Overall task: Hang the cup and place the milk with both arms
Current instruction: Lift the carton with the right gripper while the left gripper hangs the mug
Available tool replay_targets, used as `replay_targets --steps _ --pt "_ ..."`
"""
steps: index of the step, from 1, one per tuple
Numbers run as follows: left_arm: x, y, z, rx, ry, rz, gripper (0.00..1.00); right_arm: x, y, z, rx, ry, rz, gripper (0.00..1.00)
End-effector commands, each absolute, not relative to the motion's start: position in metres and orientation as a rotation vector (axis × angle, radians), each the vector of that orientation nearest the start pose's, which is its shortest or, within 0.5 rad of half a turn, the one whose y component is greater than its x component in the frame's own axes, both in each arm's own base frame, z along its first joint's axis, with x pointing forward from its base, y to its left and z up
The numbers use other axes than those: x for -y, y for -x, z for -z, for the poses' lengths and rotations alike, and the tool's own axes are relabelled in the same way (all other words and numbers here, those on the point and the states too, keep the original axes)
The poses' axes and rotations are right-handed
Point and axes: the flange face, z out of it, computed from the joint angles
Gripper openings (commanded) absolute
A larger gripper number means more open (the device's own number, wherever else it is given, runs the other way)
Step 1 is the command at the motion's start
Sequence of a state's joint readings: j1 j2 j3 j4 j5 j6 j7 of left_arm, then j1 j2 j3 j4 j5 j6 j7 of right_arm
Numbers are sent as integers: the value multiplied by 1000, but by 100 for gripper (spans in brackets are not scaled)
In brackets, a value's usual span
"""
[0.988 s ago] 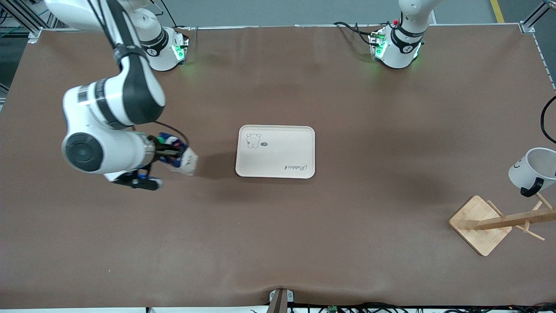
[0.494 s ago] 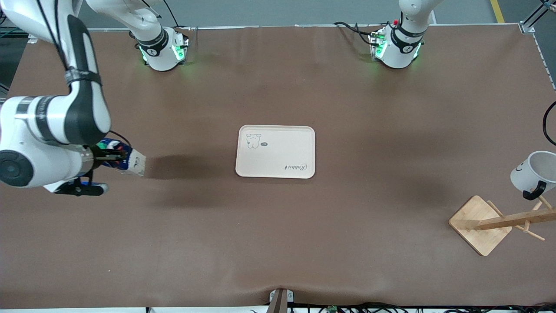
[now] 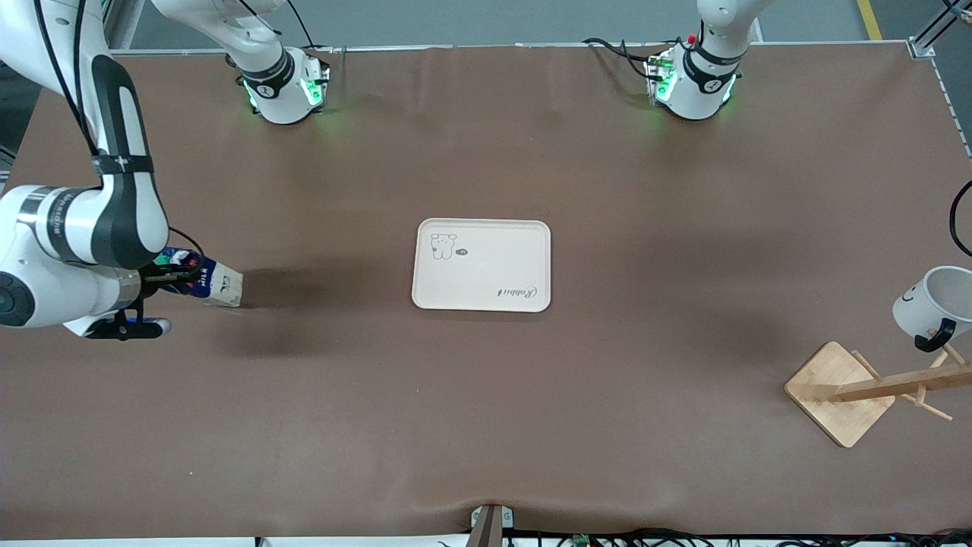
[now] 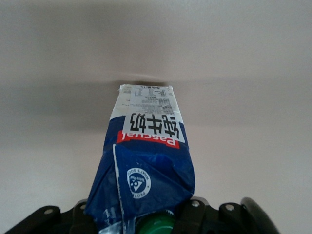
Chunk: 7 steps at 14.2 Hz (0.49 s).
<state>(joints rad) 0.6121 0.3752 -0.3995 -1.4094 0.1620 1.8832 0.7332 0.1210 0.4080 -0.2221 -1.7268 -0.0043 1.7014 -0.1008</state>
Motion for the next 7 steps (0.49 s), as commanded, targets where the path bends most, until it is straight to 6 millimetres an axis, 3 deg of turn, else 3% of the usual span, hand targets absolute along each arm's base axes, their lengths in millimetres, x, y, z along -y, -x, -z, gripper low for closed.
replay_targets --steps 1,5,6,7 --pt "-204 -656 -511 -817 2954 160 0 53 -566 -310 35 3124 -638 0" --pt "-209 -655 -514 -809 2944 160 0 52 -559 -301 43 3121 -640 0" --pt "-211 -654 -516 -808 2942 163 8 52 -559 -300 43 3121 -640 0" --pt "-210 -654 -516 -808 2941 165 53 51 -558 -299 45 3120 -645 0"
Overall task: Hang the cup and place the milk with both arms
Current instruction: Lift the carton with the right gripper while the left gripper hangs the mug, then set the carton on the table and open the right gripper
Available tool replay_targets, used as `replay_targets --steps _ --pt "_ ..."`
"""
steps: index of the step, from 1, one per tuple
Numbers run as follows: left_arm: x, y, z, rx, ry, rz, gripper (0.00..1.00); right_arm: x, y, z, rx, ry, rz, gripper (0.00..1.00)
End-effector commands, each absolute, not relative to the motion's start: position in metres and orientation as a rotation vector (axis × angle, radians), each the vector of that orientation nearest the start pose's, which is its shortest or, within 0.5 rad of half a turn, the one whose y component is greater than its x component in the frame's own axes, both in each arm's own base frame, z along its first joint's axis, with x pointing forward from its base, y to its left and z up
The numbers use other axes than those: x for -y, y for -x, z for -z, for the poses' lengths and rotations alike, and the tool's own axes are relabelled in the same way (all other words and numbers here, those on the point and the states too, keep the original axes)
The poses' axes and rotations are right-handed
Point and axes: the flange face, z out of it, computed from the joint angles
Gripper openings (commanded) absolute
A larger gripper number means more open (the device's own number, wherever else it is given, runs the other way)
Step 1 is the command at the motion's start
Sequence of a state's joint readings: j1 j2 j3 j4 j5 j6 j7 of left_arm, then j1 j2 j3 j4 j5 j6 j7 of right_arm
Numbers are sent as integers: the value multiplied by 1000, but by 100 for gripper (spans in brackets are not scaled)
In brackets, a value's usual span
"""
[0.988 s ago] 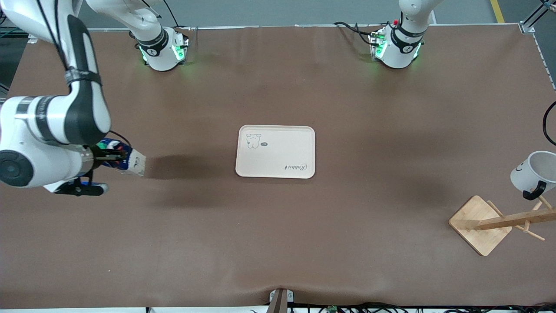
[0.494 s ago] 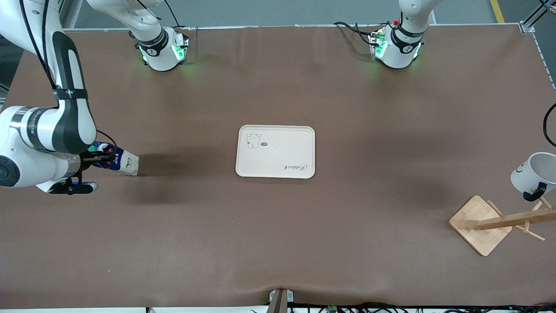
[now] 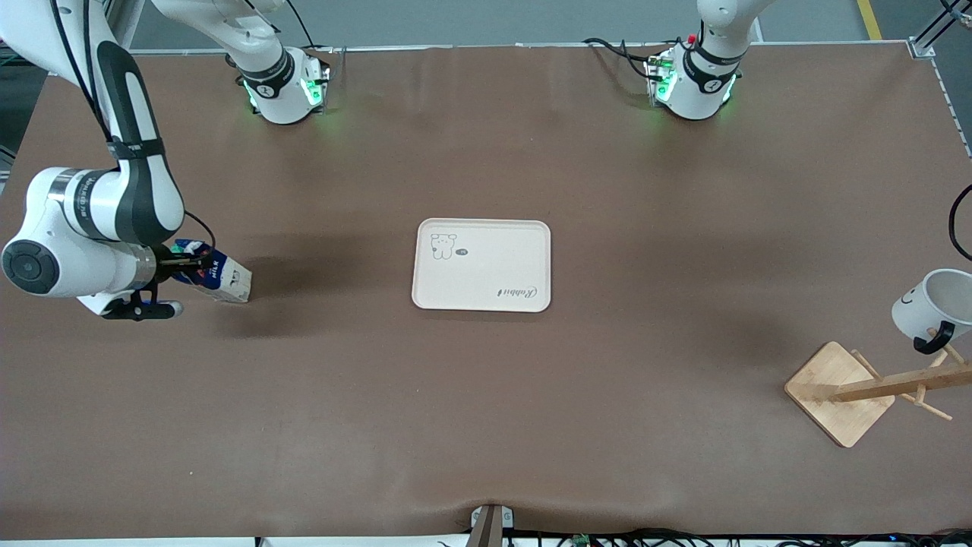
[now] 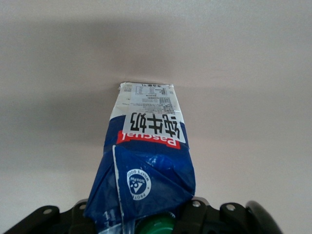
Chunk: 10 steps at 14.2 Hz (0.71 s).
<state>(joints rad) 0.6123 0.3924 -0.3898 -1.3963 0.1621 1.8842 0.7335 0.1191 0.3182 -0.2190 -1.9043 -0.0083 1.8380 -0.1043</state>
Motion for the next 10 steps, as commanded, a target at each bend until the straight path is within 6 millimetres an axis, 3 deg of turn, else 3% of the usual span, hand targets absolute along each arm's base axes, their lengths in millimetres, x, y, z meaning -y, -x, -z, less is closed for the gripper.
replay_targets --steps 1,2,3,4,5,6,8,10 --pt "-207 -656 -517 -802 2944 172 100 51 -559 -300 45 3121 -642 0" --pt "-205 -658 -519 -803 2943 184 100 51 -559 -300 45 3120 -645 0" --pt "-206 -658 -519 -803 2944 184 100 49 -559 -301 50 3121 -645 40" --pt "-205 -657 -522 -803 2945 179 100 48 -559 -301 52 3121 -642 90" --pt "-200 -657 -525 -808 2948 185 100 47 -560 -303 54 3121 -635 100" --pt "-195 -656 -525 -765 2973 173 100 47 -561 -306 63 3119 -639 100" --pt "-159 -651 -542 -612 3031 128 100 44 -561 -310 68 3109 -667 100" --pt "-141 -646 -550 -509 3066 83 100 43 -569 -324 69 3109 -662 100"
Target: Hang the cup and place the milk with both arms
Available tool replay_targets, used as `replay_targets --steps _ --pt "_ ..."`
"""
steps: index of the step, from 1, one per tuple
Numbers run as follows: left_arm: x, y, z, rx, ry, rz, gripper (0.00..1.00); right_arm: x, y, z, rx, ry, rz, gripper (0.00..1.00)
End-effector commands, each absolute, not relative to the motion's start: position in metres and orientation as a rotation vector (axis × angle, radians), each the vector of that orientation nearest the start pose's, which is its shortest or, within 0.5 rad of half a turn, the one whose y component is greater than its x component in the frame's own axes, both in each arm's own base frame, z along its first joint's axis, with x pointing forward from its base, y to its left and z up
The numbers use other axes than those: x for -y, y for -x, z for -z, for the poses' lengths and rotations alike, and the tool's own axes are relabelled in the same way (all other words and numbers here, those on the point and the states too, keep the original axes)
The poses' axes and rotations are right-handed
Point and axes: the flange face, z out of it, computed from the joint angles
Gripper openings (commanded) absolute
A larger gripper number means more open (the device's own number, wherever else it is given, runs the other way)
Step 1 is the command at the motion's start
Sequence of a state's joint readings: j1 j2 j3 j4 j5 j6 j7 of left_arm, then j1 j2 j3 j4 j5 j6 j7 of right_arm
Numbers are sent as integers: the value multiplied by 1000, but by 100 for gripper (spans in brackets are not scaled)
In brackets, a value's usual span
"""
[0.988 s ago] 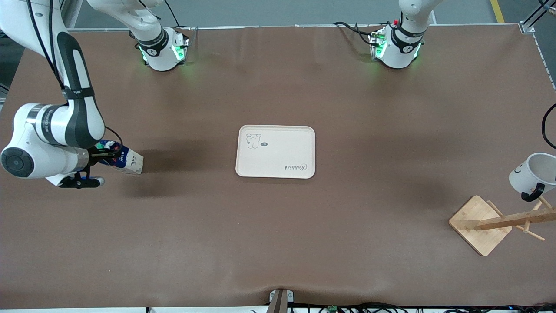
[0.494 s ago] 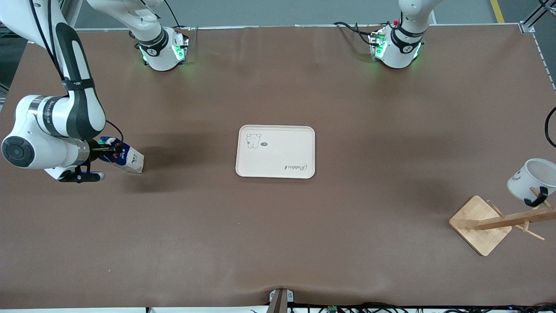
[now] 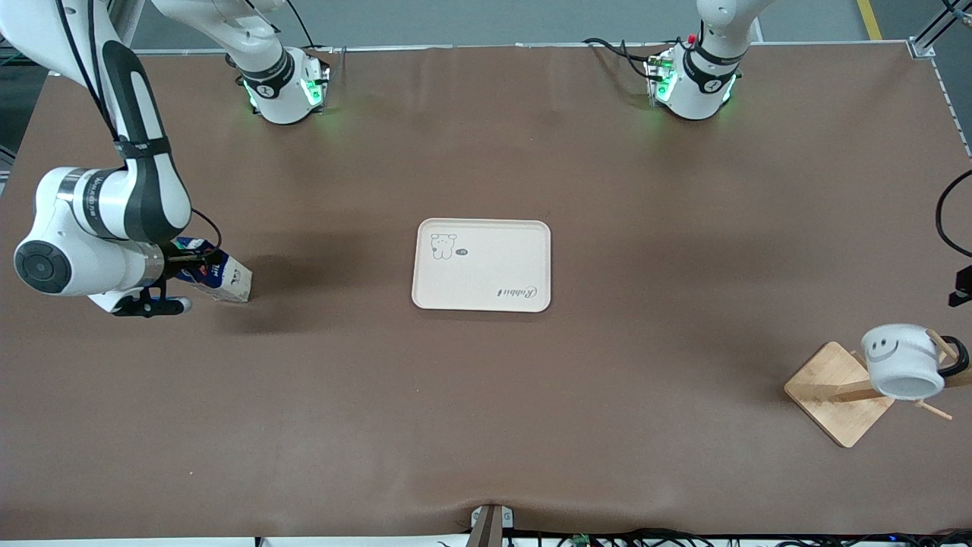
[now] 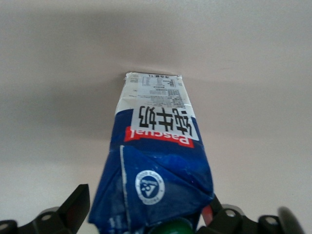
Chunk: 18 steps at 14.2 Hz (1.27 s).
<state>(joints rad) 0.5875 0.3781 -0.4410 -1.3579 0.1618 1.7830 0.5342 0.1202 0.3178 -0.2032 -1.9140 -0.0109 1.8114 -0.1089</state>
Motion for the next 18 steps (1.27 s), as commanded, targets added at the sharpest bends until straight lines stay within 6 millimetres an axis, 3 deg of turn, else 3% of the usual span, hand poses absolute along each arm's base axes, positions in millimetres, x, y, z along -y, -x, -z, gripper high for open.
replay_targets --steps 1,5,8,11,13,16,18 --pt "-128 -645 -554 -482 3077 83 100 42 -573 -336 62 3103 -674 100" --pt "-88 -627 -573 -296 3116 -9 100 36 -603 -397 72 3127 -577 100" --pt "-54 -618 -583 -125 3121 -26 100 37 -638 -463 75 3176 -336 100" --pt "-41 -608 -592 -40 3101 -24 100 42 -658 -531 51 3222 -83 100" --pt "-24 -606 -595 60 3096 -21 100 43 -675 -562 54 3240 89 100" --pt "-13 -601 -603 90 3087 -30 100 43 -678 -591 59 3241 248 100" --pt "-11 -601 -602 89 3080 -34 100 35 -659 -622 71 3216 274 100"
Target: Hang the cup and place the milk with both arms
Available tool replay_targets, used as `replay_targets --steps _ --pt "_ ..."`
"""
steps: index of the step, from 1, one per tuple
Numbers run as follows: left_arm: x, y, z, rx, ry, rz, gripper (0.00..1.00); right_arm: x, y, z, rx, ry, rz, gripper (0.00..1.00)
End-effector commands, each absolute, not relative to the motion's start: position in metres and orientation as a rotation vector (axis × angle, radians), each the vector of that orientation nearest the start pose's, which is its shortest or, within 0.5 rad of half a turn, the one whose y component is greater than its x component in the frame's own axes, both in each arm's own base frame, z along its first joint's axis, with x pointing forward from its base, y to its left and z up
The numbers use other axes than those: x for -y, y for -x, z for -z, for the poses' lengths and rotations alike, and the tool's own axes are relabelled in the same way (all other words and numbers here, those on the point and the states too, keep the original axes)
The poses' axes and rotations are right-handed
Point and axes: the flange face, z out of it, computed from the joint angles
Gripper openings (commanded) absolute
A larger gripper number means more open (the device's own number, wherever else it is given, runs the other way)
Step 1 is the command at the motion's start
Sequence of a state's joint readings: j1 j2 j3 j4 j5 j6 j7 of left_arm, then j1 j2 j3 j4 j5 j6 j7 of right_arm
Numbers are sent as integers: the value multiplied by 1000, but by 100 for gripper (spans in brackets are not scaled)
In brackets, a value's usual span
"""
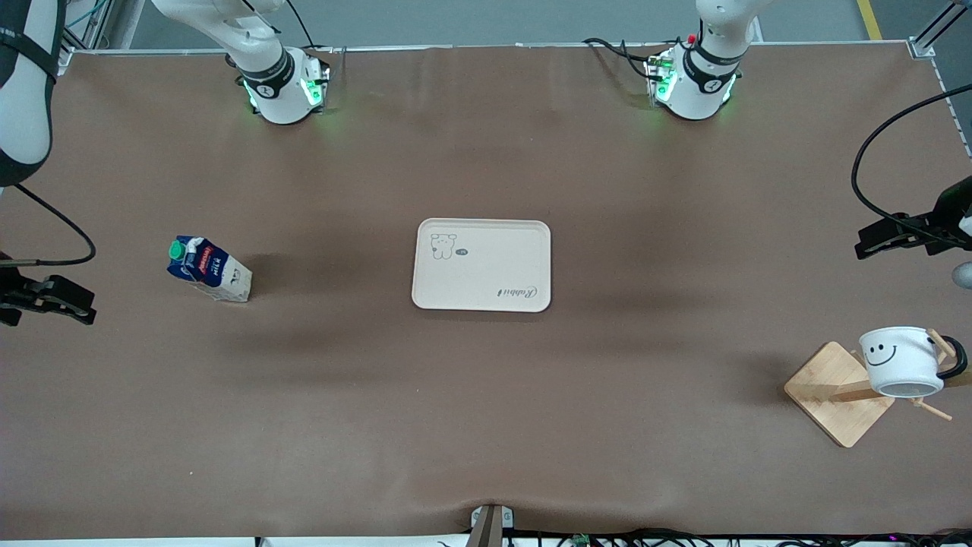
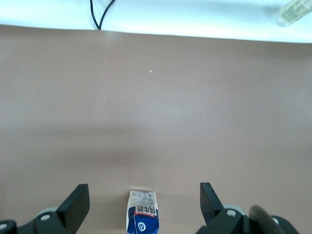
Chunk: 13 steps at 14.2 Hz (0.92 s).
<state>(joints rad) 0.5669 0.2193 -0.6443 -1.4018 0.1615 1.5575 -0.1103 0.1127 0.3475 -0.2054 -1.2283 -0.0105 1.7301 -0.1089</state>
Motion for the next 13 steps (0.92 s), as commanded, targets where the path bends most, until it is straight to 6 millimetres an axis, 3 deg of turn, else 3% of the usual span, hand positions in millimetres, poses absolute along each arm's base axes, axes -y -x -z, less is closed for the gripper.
replay_targets --steps 1,2,4,7,13 --pt "-13 -600 -604 85 3081 -28 100 31 -638 -628 81 3203 152 100" --pt "-12 -600 -606 71 3079 -24 100 20 -621 -633 106 3193 39 100" --pt "-13 -602 -603 72 3082 -29 100 18 -591 -624 114 3159 -117 100" --pt "-15 -601 -605 74 3084 -24 100 29 -563 -609 96 3118 -71 100" --pt "-11 -602 -609 62 3086 -11 100 41 -544 -601 80 3139 -133 100"
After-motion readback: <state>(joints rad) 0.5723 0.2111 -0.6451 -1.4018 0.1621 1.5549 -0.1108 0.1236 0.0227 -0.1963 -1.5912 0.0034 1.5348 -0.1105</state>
